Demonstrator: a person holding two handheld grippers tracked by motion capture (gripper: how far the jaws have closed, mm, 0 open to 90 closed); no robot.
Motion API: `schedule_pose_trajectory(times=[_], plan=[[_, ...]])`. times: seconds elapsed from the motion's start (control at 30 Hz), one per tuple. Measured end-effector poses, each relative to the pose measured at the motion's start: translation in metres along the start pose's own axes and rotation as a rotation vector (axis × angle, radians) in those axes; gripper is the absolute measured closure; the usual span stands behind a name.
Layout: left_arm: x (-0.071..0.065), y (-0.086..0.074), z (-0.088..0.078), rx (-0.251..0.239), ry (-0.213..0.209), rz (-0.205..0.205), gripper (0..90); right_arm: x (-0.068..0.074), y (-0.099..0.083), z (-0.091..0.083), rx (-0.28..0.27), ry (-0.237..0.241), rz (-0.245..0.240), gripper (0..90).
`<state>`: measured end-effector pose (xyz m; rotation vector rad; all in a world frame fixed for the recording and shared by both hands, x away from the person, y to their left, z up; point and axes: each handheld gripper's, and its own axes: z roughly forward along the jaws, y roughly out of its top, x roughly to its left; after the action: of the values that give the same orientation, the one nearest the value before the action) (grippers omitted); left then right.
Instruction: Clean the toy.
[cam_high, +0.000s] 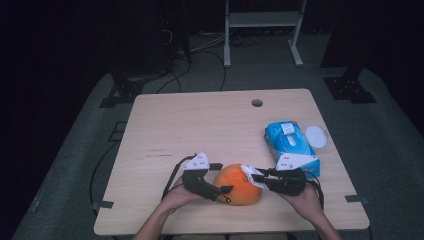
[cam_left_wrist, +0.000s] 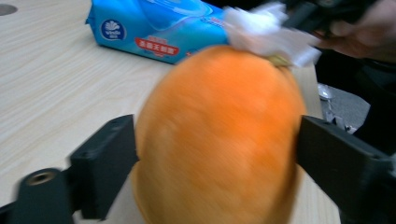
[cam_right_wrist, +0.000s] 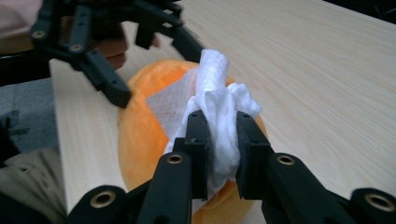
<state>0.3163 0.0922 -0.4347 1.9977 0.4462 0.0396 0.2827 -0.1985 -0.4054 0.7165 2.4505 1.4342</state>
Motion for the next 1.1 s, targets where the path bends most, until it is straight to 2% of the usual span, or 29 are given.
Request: schedule_pose_trajectory(times=[0.07,0.13,0.17,0.27,0.37,0.4,0.5,0.57,0.6,0.7,0.8,0.87,0.97,1.03,1.1], plan=[[-0.001,-0.002,0.006,0.016,-0.012,-0.011,11.4,0.003,0.001,0.0,0.002,-0.006,-0.013,76.5],[-0.004,-0.004,0.01,0.016,0.013,0.02,17.7,0.004,0.002,0.0,0.002,-0.024,-0.024,76.6],[-0.006,-0.003,0.009,0.005,0.032,0.04,24.1,0.004,0.004,0.0,0.003,-0.035,-0.029,76.6],[-0.012,0.002,0.005,-0.047,0.093,0.128,36.4,0.003,0.009,-0.002,-0.017,-0.061,-0.029,76.6],[-0.022,0.007,0.006,-0.073,0.157,0.252,37.9,0.003,0.015,-0.004,-0.052,-0.073,-0.021,76.6],[-0.022,0.007,0.007,-0.07,0.158,0.266,37.3,0.004,0.017,-0.004,-0.056,-0.08,-0.029,76.6],[-0.016,0.001,0.007,-0.053,0.146,0.257,36.9,0.004,0.015,0.001,-0.044,-0.078,-0.032,76.6],[-0.012,-0.002,0.004,-0.042,0.128,0.224,36.5,0.002,0.01,0.002,-0.03,-0.085,-0.025,76.7],[-0.011,-0.003,0.003,-0.039,0.123,0.223,35.9,-0.002,0.007,0.002,-0.019,-0.094,-0.019,76.7],[-0.009,-0.008,0.001,-0.048,0.102,0.204,34.1,-0.011,-0.004,-0.002,0.004,-0.111,0.033,76.7],[-0.01,-0.008,0.003,-0.045,0.099,0.2,32.8,-0.014,-0.008,-0.003,0.009,-0.117,0.052,76.7],[-0.012,-0.007,0.004,-0.045,0.1,0.207,32.4,-0.008,-0.002,-0.003,-0.006,-0.122,0.032,76.7],[-0.014,-0.006,0.005,-0.038,0.104,0.221,31.9,0.001,0.009,0.001,-0.041,-0.088,0.007,76.7],[-0.013,-0.007,0.003,-0.034,0.104,0.224,31.7,0.007,0.013,0.005,-0.034,-0.096,-0.036,76.7],[-0.013,-0.008,0.002,-0.035,0.101,0.223,31.8,0.006,0.01,0.005,-0.026,-0.091,-0.021,76.7]])
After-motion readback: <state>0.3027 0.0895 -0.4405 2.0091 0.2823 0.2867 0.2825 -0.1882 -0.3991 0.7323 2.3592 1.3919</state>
